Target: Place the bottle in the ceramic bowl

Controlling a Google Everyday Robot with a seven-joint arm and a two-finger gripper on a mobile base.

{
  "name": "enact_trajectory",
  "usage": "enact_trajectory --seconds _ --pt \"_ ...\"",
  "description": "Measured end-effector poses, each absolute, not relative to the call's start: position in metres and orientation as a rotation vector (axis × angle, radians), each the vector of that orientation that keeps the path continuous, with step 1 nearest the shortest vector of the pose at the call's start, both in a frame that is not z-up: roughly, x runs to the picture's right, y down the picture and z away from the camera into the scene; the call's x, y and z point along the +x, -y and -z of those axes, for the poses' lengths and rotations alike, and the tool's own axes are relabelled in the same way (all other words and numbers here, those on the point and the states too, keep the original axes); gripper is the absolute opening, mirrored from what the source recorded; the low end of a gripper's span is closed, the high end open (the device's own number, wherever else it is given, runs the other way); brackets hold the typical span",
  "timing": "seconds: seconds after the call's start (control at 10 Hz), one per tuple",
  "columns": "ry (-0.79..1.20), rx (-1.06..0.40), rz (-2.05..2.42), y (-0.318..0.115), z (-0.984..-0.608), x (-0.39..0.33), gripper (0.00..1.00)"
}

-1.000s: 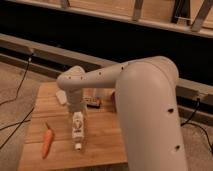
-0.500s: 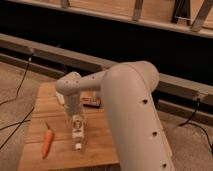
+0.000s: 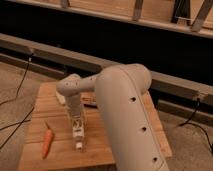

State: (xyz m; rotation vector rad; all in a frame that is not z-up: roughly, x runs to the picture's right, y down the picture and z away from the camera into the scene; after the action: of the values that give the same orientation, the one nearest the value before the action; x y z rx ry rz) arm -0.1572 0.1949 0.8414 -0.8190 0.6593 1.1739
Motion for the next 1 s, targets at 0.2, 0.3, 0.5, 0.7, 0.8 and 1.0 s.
enact_trajectory --seconds 0.2,0.3,0.5,0.7,0.8,1.0 --pt "-0.637 -0.837 -1.194 -0.179 -0.837 -0.161 0.04" --pt "-0.620 -0.860 -1.208 -0.165 -0.830 -0.163 0.00" --pt "-0.608 -0.891 -1.220 -0.149 -0.820 -0.159 0.00" --pt "-0.610 -0.912 -1.228 -0.132 -0.812 -0.147 0.00" --pt "-0.618 -0.916 -1.238 -0.123 -0.811 -0.137 0.00" --pt "-0.642 -0.914 -1.256 -0.101 -0.810 -0.111 0.00"
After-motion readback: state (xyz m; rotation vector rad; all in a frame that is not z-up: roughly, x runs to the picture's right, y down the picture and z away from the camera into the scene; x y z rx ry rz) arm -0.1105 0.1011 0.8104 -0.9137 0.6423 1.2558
